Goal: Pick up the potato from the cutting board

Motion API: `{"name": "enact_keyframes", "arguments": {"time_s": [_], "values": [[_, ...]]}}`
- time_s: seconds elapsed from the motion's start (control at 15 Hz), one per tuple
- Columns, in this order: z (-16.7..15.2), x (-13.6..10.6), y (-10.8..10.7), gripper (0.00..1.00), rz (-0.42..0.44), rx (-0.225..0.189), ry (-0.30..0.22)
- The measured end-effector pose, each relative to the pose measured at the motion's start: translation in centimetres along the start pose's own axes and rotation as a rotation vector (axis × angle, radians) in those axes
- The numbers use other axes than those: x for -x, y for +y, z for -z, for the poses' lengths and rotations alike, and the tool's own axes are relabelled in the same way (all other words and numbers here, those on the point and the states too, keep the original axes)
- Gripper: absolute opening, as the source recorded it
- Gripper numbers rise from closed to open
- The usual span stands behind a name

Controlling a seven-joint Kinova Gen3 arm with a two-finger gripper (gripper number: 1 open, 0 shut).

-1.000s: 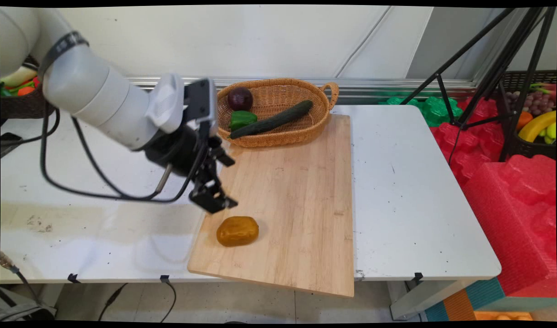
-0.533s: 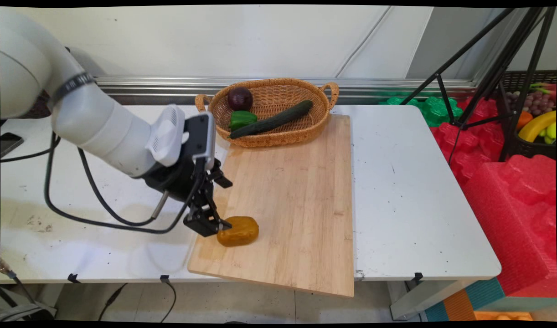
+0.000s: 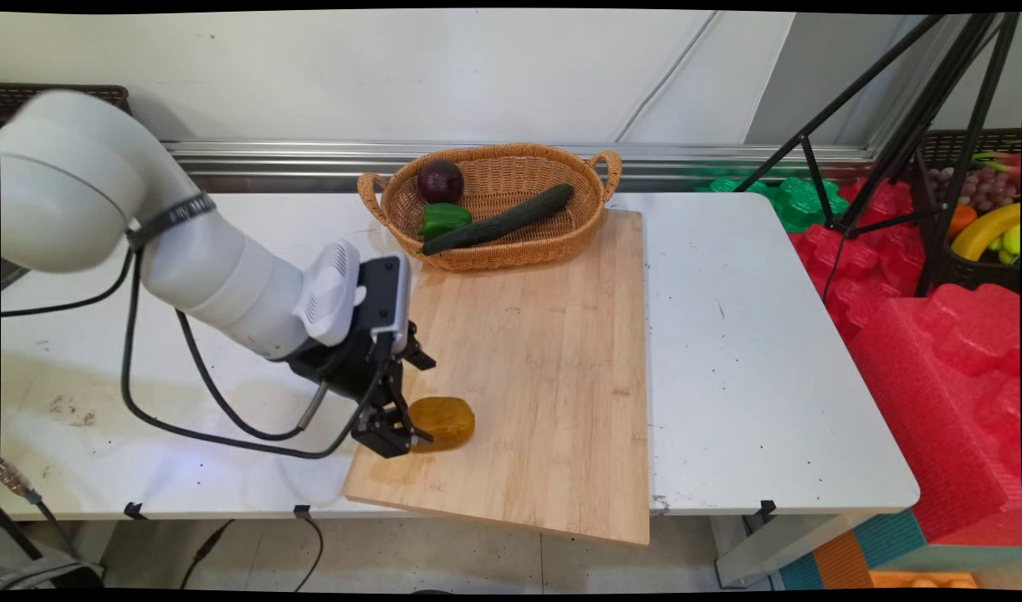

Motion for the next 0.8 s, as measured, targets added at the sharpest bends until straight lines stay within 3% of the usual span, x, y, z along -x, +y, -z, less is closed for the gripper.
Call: {"name": "enact_keyframes", "arguments": {"time_s": [0.8], "values": [[-4.5, 1.4, 0.2, 1.0, -0.008, 0.015, 0.003]]}}
